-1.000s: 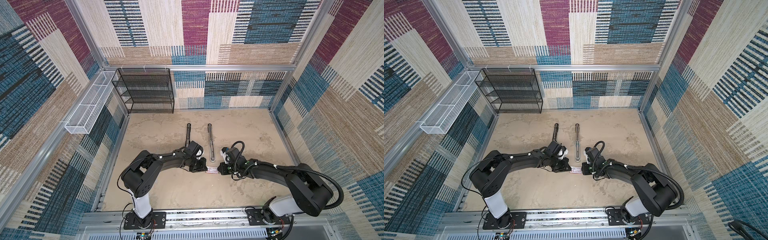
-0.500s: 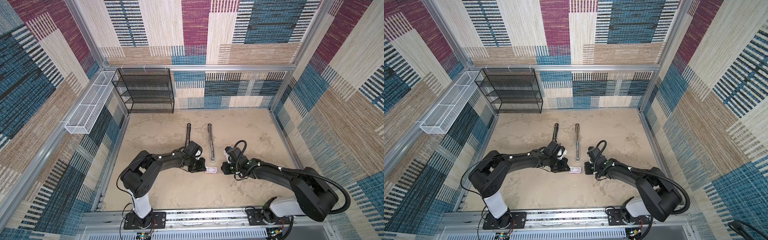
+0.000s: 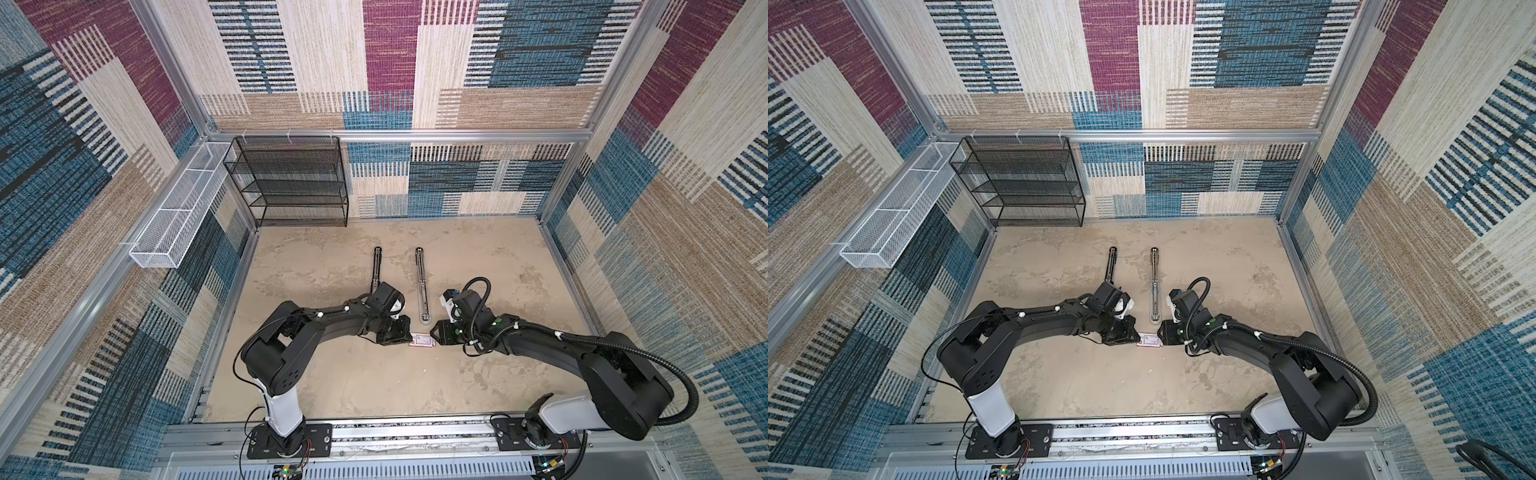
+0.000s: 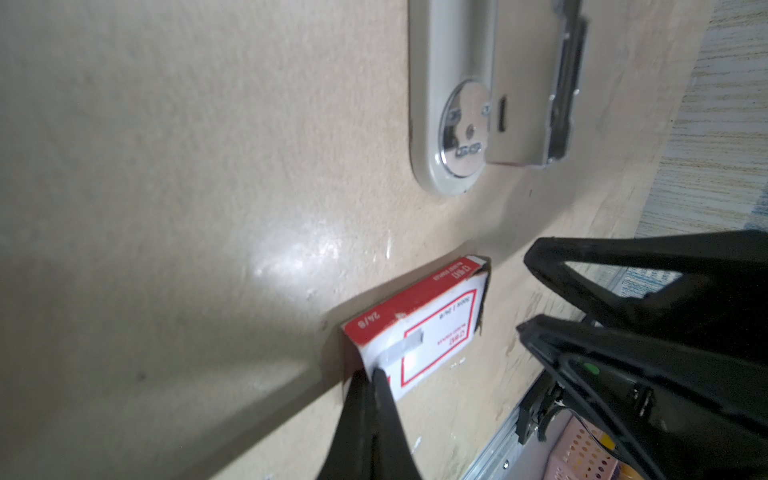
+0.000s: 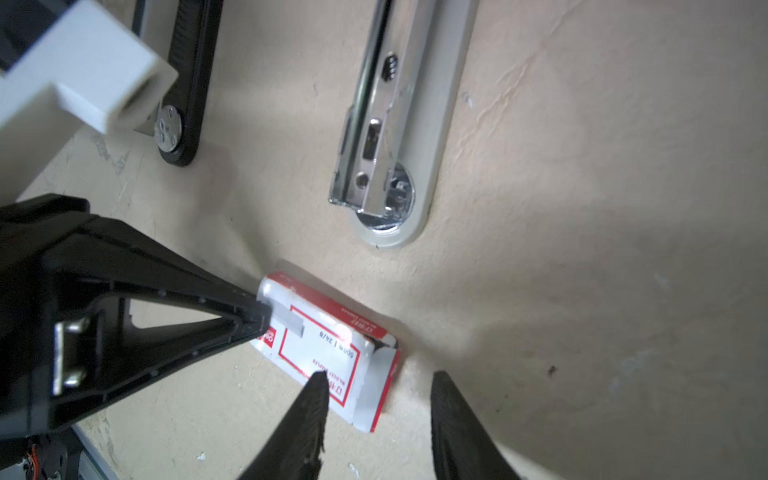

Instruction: Load the staples into the stapler

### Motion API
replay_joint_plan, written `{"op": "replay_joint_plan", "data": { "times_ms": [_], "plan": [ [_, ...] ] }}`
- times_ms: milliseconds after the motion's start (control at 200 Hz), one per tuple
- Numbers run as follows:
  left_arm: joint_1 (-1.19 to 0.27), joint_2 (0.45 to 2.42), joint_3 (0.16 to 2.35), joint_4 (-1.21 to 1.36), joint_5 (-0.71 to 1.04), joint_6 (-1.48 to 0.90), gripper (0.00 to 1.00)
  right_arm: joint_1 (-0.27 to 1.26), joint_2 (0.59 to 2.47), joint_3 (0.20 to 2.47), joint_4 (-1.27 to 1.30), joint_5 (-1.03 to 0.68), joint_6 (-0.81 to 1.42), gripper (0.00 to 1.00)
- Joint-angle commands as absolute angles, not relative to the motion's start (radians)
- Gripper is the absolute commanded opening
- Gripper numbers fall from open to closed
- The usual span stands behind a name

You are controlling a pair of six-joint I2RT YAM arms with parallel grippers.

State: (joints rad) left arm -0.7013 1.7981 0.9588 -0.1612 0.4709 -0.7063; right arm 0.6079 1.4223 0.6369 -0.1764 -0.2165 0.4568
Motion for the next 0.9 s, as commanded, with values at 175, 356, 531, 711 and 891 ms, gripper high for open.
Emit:
{"op": "replay_joint_plan", "data": {
  "times_ms": [175,356,531,711,891],
  "plan": [
    [-0.703,1.798,0.959,-0.182,0.467,-0.706,0.0,0.626,1.471,0.665,-0.158,-0.212,0.473,0.46],
    [-0.703,1.796,0.957,-0.183,0.466,-0.707,0.0,0.632,1.495,0.674,-0.173,-0.193,0.477,0.42],
    [-0.703,1.795,0.954,-0.184,0.465,-0.707,0.0,0.636,1.51,0.684,-0.191,-0.178,0.476,0.38],
    [-0.703,1.792,0.953,-0.187,0.463,-0.705,0.0,0.636,1.507,0.689,-0.211,-0.154,0.471,0.31],
    [-0.703,1.792,0.953,-0.195,0.463,-0.703,0.0,0.636,1.487,0.679,-0.222,-0.14,0.471,0.25]
  ]
}}
